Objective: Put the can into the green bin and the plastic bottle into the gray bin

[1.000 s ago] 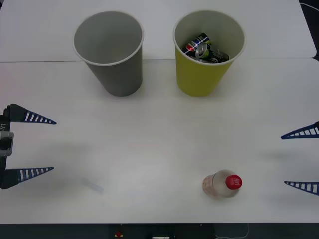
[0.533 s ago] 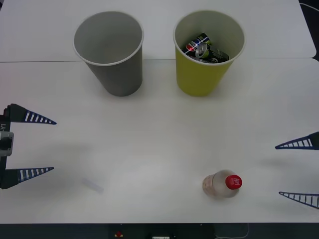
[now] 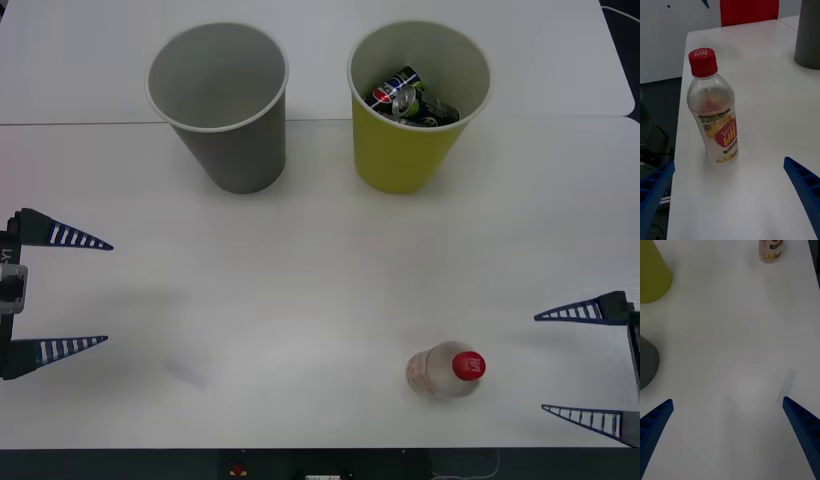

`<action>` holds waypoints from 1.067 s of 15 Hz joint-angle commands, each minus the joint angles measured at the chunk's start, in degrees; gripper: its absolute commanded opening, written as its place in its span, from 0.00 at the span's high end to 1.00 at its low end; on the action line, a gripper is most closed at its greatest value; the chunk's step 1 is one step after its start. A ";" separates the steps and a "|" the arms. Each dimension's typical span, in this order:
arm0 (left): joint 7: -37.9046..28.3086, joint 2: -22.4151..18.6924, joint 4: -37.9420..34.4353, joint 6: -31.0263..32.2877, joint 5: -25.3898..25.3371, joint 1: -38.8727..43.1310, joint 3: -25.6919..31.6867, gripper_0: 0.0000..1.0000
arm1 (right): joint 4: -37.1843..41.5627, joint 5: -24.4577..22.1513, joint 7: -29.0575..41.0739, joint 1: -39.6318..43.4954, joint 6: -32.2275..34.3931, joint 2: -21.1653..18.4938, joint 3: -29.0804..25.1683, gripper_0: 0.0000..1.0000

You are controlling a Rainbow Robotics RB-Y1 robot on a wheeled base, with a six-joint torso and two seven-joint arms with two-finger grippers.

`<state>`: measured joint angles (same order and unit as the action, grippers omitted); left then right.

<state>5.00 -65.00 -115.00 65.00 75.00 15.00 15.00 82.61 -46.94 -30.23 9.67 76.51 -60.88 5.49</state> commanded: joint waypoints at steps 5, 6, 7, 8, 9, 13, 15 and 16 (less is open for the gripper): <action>0.00 0.00 0.00 0.00 0.00 0.00 0.00 0.00 | -5.45 -0.08 -1.93 -3.60 0.48 6.83 4.27 0.00; 0.00 0.00 0.00 0.00 0.00 0.00 0.00 0.00 | -6.15 -0.08 -2.11 -4.13 0.48 7.88 4.80 0.00; 0.00 0.00 0.00 0.00 0.00 0.00 0.00 0.00 | -6.85 -0.08 -2.37 -4.66 0.48 8.85 5.24 0.00; 0.00 0.00 0.00 0.00 0.00 0.00 0.00 0.00 | -7.73 -0.08 -2.72 -5.45 0.48 9.99 6.12 0.00; 0.00 0.00 0.00 0.00 0.00 0.00 0.00 0.00 | -8.43 -0.17 -2.99 -6.06 0.48 10.87 6.73 0.00; 0.00 0.00 0.00 0.00 0.00 0.00 0.00 0.00 | -10.89 -0.08 -4.22 -8.43 0.48 14.74 9.45 0.00; 0.00 0.00 0.00 0.00 0.00 0.00 0.00 0.00 | -12.04 -0.17 -4.75 -9.40 0.39 16.67 10.33 0.00; 0.00 0.00 0.00 0.00 0.00 0.00 0.00 0.00 | -12.56 -0.26 -5.01 -9.84 0.39 17.29 10.77 0.00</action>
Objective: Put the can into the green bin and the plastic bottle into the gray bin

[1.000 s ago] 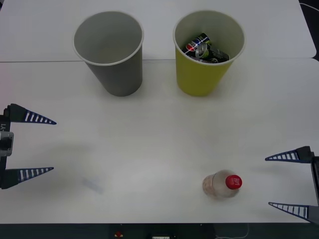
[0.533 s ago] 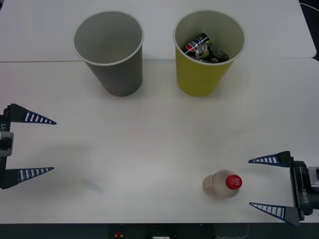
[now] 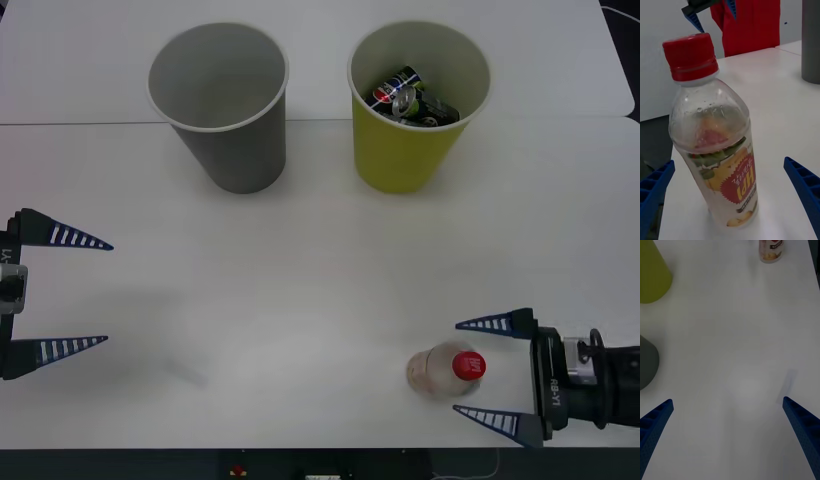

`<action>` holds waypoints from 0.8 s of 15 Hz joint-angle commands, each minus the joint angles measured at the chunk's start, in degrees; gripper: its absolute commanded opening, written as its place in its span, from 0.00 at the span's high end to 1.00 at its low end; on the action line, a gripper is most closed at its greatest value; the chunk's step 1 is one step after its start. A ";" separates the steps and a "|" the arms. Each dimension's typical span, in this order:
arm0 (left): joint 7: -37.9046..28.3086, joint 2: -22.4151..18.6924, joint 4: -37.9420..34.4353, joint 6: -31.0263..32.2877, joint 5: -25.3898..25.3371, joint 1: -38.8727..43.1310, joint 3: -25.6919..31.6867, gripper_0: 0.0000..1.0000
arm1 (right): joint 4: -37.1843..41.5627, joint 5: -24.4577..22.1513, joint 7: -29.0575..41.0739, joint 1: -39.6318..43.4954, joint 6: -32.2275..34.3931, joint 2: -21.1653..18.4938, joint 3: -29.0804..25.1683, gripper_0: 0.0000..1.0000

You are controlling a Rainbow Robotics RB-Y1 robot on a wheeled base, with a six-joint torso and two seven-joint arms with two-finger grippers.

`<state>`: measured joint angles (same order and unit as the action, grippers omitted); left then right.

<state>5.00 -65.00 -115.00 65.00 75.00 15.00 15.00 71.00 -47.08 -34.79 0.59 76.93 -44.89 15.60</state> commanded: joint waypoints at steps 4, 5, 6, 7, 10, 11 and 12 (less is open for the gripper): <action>0.00 0.00 0.00 0.00 0.00 0.00 0.00 0.00 | -1.22 -1.35 -1.16 -1.73 -1.08 3.23 1.28 0.00; 0.00 0.00 0.00 0.00 0.00 0.00 0.00 0.00 | -1.22 -1.35 -1.33 -1.99 -1.26 3.41 1.45 0.03; 0.00 0.00 0.00 0.00 0.00 0.00 0.00 0.00 | -1.22 -1.35 -1.51 -2.17 -1.35 3.50 1.89 0.80; 0.00 0.00 0.00 0.00 0.00 0.00 0.00 0.00 | -1.22 -1.35 -1.51 -2.34 -1.43 3.59 1.98 1.00; 0.00 0.00 0.00 0.00 0.00 0.00 0.00 0.00 | -1.22 -1.35 -1.24 -2.52 -1.52 3.76 2.15 1.00; 0.00 0.00 0.00 0.00 0.00 0.00 0.00 0.00 | -1.22 -1.35 -1.24 -2.52 -1.43 3.76 2.15 1.00; 0.00 0.00 0.00 0.00 0.00 0.00 0.00 0.00 | -1.31 -1.35 -1.24 -2.52 -1.52 3.76 2.15 1.00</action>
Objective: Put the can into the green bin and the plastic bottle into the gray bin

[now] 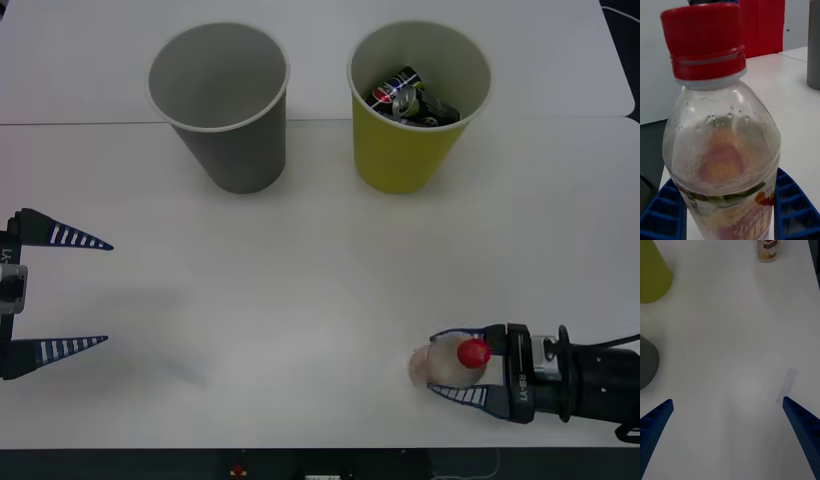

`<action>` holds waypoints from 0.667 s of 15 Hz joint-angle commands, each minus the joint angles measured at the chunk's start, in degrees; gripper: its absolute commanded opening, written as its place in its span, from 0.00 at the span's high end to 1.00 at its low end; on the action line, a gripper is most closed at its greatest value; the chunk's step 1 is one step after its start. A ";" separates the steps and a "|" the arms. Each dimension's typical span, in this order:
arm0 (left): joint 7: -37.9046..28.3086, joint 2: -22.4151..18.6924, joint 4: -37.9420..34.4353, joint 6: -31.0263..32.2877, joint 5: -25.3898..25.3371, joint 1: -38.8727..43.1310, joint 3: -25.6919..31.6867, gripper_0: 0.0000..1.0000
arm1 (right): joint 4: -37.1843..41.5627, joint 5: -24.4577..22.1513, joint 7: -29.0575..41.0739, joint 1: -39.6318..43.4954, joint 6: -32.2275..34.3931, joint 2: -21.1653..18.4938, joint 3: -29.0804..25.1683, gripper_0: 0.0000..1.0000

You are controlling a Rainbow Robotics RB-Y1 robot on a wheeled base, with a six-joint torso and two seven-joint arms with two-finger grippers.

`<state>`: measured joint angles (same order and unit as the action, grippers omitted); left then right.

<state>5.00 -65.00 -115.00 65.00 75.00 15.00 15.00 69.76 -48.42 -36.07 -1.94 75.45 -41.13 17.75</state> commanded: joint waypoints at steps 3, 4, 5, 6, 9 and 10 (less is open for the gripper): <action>0.00 0.00 0.00 0.00 0.00 0.00 0.00 0.00 | 0.11 -0.01 0.38 -0.26 0.84 0.00 0.01 1.00; 0.00 0.00 0.00 0.00 0.00 0.00 0.00 0.00 | 0.37 0.08 0.82 -0.35 1.19 -0.09 0.01 1.00; 0.00 0.00 0.00 0.00 0.00 0.00 0.00 0.00 | 1.08 0.52 1.26 -0.35 1.28 -0.62 0.01 1.00; 0.00 0.00 0.00 0.00 0.00 0.00 0.00 0.00 | 2.13 0.60 2.84 -0.35 1.28 -1.32 0.01 1.00; 0.00 0.00 0.00 0.00 0.00 0.00 0.00 0.00 | 8.55 0.69 11.72 0.62 0.05 -4.75 -0.43 1.00; 0.00 0.00 0.00 0.00 0.00 0.00 0.00 0.00 | 11.80 0.78 15.68 1.41 -1.45 -6.24 -0.87 1.00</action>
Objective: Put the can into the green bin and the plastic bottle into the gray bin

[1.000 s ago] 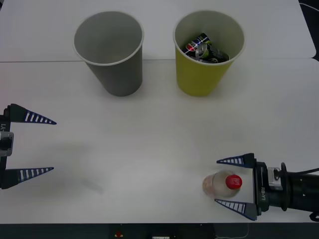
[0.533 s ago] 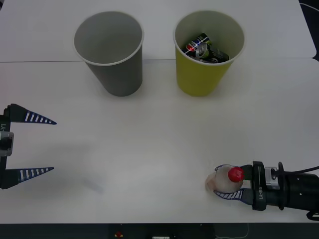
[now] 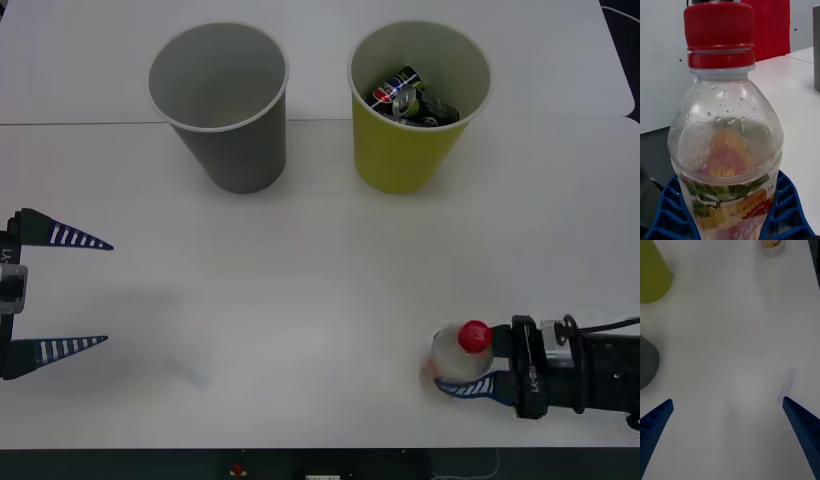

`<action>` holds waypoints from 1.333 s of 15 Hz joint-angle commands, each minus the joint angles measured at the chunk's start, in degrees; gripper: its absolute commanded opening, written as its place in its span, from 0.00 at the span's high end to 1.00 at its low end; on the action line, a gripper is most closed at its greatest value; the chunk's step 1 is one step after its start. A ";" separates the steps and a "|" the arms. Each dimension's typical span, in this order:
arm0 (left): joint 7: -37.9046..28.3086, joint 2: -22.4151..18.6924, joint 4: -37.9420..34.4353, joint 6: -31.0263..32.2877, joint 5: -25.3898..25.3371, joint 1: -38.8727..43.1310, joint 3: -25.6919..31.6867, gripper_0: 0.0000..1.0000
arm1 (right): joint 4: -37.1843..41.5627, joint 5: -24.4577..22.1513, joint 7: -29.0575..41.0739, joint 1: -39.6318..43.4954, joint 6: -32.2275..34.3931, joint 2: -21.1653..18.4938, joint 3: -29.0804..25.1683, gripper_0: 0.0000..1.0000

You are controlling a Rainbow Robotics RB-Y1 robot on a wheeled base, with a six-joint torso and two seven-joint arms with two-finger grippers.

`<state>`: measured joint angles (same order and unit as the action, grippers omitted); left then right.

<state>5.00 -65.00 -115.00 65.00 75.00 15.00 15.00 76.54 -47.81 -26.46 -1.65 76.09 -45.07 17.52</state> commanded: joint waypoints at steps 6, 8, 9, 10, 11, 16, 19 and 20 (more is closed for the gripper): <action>0.00 0.00 0.00 0.00 0.00 0.00 0.00 0.00 | 22.16 0.09 27.43 3.58 -15.62 -9.51 -2.40 1.00; 0.00 0.00 0.00 0.00 0.00 0.00 0.00 0.00 | 27.08 -2.81 36.13 3.58 -19.31 -11.44 -4.34 1.00; 0.00 0.00 0.00 0.00 0.00 0.00 0.00 0.00 | 29.28 -5.36 41.31 3.58 -20.45 -12.23 -5.92 1.00; 0.00 0.00 0.00 0.00 0.00 0.00 0.00 0.00 | 31.65 -8.00 47.38 3.58 -21.51 -13.11 -7.50 1.00; 0.00 0.00 0.00 0.00 0.00 0.00 0.00 0.00 | 33.94 -10.55 53.44 3.58 -22.47 -13.99 -9.00 1.00; 0.00 0.00 0.00 0.00 0.00 0.00 0.00 0.00 | 44.57 -23.20 85.17 2.97 -22.91 -14.96 -17.61 1.00; 0.00 0.00 0.00 0.00 0.00 0.00 0.00 0.00 | 48.18 -29.36 100.02 -1.07 -22.91 -15.13 -18.40 1.00; 0.00 0.00 0.00 0.00 0.00 0.00 0.00 0.00 | 48.53 -30.23 103.80 -3.36 -22.82 -15.22 -18.40 1.00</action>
<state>5.00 -65.00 -115.00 65.00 75.00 15.00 15.00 124.76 -77.32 74.44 -3.42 53.18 -60.22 -0.87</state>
